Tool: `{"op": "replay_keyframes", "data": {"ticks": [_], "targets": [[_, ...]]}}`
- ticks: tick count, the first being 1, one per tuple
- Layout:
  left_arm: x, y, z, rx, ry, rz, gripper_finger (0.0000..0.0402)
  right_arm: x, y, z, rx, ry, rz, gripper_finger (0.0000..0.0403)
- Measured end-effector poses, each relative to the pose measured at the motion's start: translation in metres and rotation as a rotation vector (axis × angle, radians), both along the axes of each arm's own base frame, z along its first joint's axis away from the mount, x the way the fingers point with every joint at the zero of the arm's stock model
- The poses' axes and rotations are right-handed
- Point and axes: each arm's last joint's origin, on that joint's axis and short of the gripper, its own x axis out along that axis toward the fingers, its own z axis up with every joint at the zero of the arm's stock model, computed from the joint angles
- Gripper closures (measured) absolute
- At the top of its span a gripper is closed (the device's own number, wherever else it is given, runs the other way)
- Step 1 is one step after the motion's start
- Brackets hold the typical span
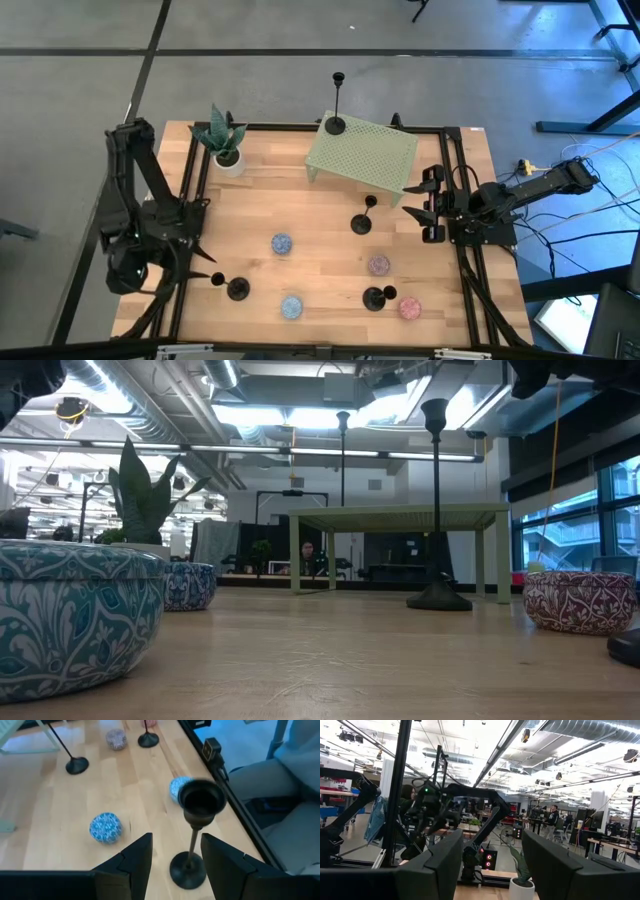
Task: Pick & Place candle stick holders
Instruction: Put the black candle holder on the shelf
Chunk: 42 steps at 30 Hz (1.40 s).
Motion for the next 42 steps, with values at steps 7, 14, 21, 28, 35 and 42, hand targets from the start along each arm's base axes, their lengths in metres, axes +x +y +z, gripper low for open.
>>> {"op": "replay_keyframes", "data": {"ticks": [7, 14, 21, 28, 35, 42], "targets": [[0.001, -0.003, -0.017, -0.007, -0.022, 0.012, 0.0237, -0.001, 0.000, 0.002, -0.011, -0.021, -0.007, 0.0194], [0.003, -0.010, -0.022, -0.046, -0.046, -0.020, 0.0237, -0.001, 0.000, 0.002, -0.010, -0.024, -0.007, 0.0194], [0.004, -0.010, -0.022, -0.039, -0.096, 0.013, 0.0237, -0.001, 0.000, 0.002, -0.010, -0.024, -0.008, 0.0194], [0.005, -0.009, -0.022, -0.064, -0.126, 0.064, 0.0237, -0.001, 0.000, 0.002, -0.009, -0.023, -0.010, 0.0194], [0.004, -0.010, -0.022, -0.084, -0.099, 0.055, 0.0237, -0.001, 0.000, 0.002, -0.010, -0.023, -0.010, 0.0194], [0.004, -0.010, -0.022, -0.085, -0.085, 0.043, 0.0237, -0.001, 0.000, 0.002, -0.010, -0.023, -0.010, 0.0194]]}}
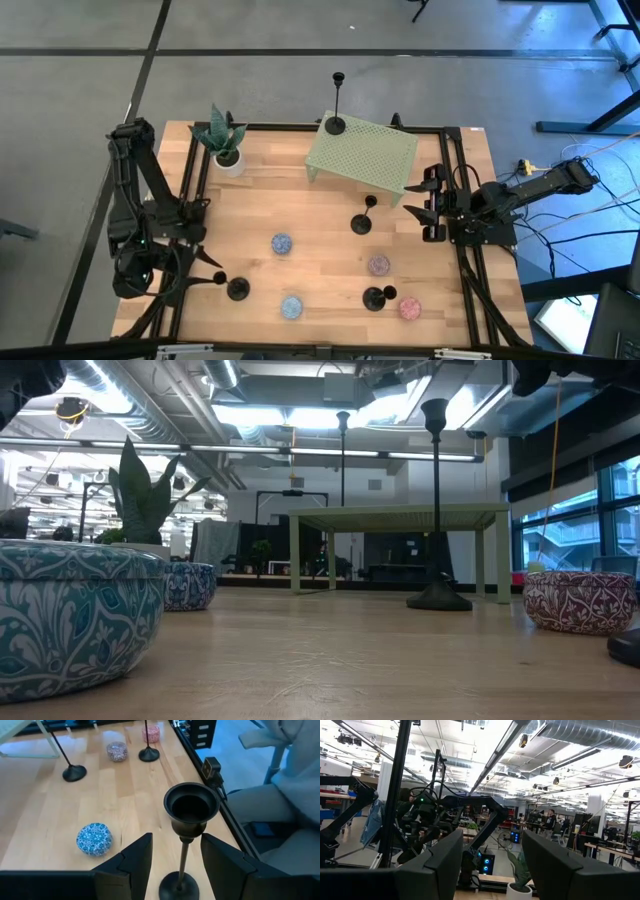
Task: Pick & Place candle stick holders
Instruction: Put the black candle holder on the shelf
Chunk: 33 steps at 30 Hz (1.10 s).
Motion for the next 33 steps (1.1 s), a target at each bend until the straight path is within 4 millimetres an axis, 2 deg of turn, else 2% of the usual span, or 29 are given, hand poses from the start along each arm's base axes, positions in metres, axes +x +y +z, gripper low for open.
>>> {"op": "replay_keyframes", "data": {"ticks": [5, 12, 21, 33], "targets": [[-0.001, -0.001, -0.001, 0.009, 0.037, -0.045, 0.0237, 0.000, 0.000, 0.000, 0.000, 0.000, 0.000, 0.0194], [0.005, 0.002, -0.002, -0.034, 0.049, 0.028, 0.0237, 0.000, 0.000, 0.000, 0.000, 0.000, 0.000, 0.0194], [0.009, 0.008, -0.030, -0.027, 0.167, 0.047, 0.0237, 0.000, 0.000, 0.000, 0.000, 0.000, 0.000, 0.0194], [0.013, -0.001, -0.022, -0.034, 0.087, -0.047, 0.0237, 0.000, 0.000, 0.000, 0.000, 0.000, 0.000, 0.0194]]}}
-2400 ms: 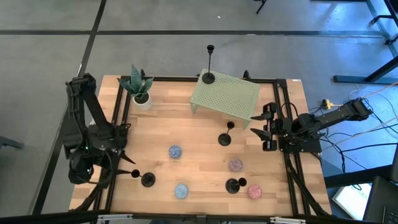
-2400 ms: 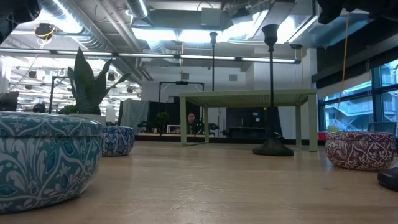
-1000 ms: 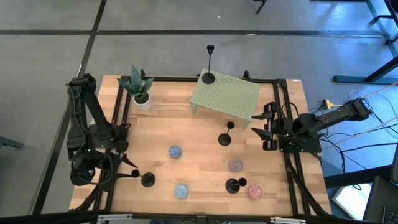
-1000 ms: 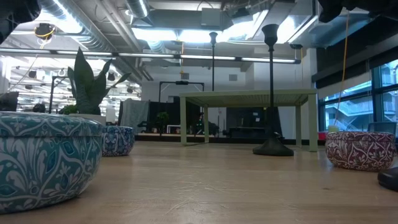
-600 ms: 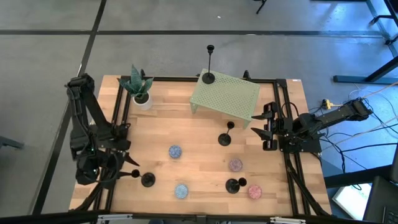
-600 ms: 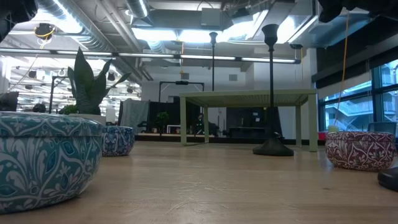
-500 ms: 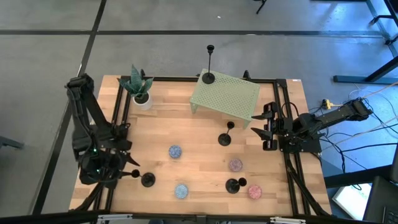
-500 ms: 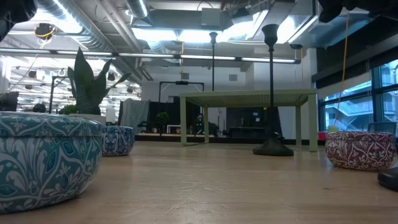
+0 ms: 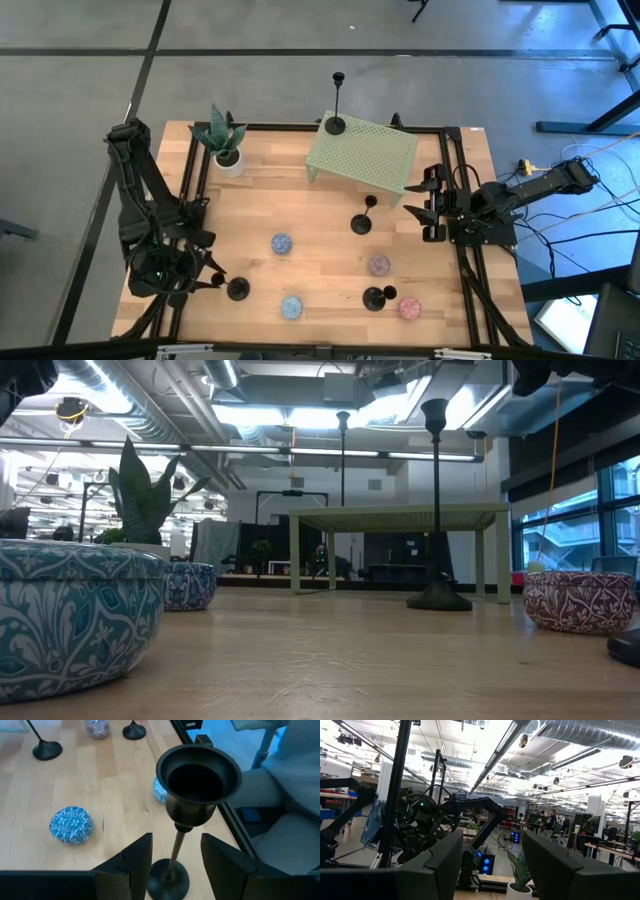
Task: Pick & Place candle stick holders
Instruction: Put the black candle holder on the shelf
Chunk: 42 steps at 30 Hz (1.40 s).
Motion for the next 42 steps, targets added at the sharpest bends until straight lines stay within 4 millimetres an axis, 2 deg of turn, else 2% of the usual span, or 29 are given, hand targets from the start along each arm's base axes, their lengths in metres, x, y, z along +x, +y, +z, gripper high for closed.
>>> {"op": "replay_keyframes", "data": {"ticks": [9, 16, 23, 30, 33, 37, 42], "targets": [[0.010, -0.004, -0.009, 0.049, 0.032, 0.030, 0.0237, 0.000, 0.000, 0.000, 0.000, 0.000, 0.000, 0.0194], [0.019, -0.015, -0.017, 0.135, 0.027, -0.050, 0.0246, 0.000, 0.000, 0.000, 0.000, 0.000, 0.000, 0.0194], [0.021, -0.018, -0.013, 0.153, -0.019, -0.107, 0.0296, 0.000, 0.000, 0.000, 0.000, 0.000, 0.000, 0.0194], [0.020, -0.017, -0.012, 0.180, -0.031, -0.133, 0.0383, 0.000, 0.000, 0.000, 0.000, -0.001, 0.000, 0.0194], [0.024, -0.015, -0.010, 0.208, -0.077, -0.092, 0.0389, 0.000, 0.000, 0.000, 0.000, 0.000, 0.000, 0.0194], [0.033, -0.009, 0.004, 0.155, -0.129, -0.014, 0.0388, 0.000, 0.000, 0.000, 0.000, 0.000, 0.000, 0.0194], [0.051, 0.000, 0.045, 0.040, -0.167, 0.040, 0.0388, 0.000, 0.000, 0.001, 0.002, -0.006, 0.000, 0.0194]]}}
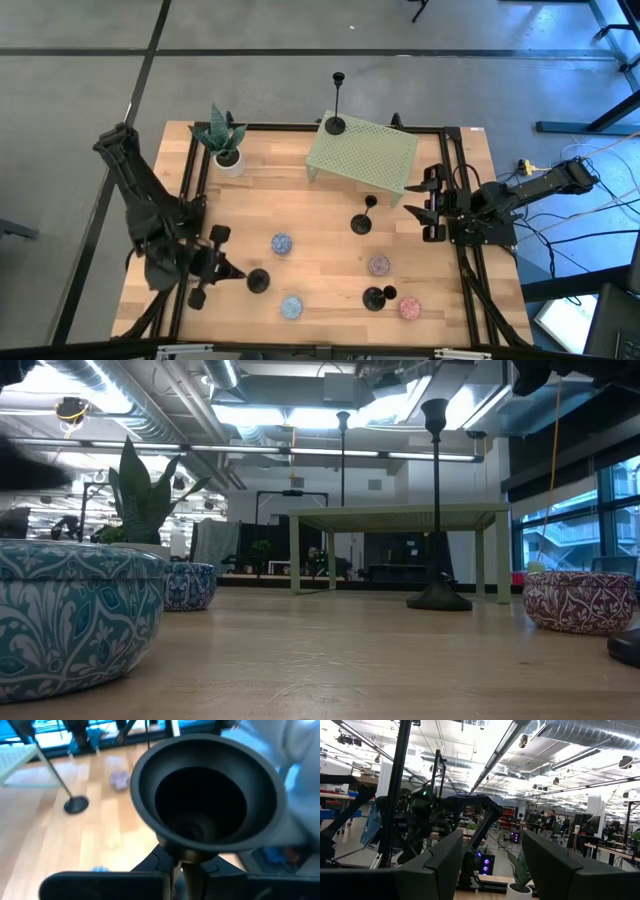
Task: Pick & Place candle stick holders
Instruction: Put the black candle holder on the shelf
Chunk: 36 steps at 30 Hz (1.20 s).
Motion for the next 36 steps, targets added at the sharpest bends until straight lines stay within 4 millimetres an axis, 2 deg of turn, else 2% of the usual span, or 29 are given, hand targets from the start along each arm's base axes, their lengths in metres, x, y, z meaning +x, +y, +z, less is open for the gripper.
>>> {"op": "replay_keyframes", "data": {"ticks": [5, 9, 12, 17, 25, 31, 36], "targets": [[0.024, 0.014, 0.040, 0.048, -0.052, -0.119, 0.0388, -0.001, 0.000, 0.001, 0.003, -0.012, -0.001, 0.0194], [0.046, 0.037, 0.067, 0.139, -0.128, -0.111, 0.0388, 0.000, 0.000, 0.001, 0.003, -0.012, -0.001, 0.0194], [0.062, 0.063, 0.082, 0.159, -0.170, -0.007, 0.0388, 0.000, 0.000, 0.001, 0.003, -0.012, -0.001, 0.0194], [0.083, 0.117, 0.097, 0.114, -0.226, 0.230, 0.0388, 0.000, 0.000, 0.001, 0.004, -0.012, 0.000, 0.0194], [0.108, 0.197, 0.100, 0.081, -0.307, 0.377, 0.0388, -0.001, 0.000, 0.001, 0.006, -0.012, 0.000, 0.0194], [0.130, 0.245, 0.077, 0.065, -0.226, 0.509, 0.0388, 0.000, 0.000, 0.001, 0.009, -0.011, -0.006, 0.0194], [0.145, 0.275, 0.061, 0.071, -0.211, 0.608, 0.0388, 0.000, 0.000, 0.001, 0.008, -0.010, -0.007, 0.0194]]}}
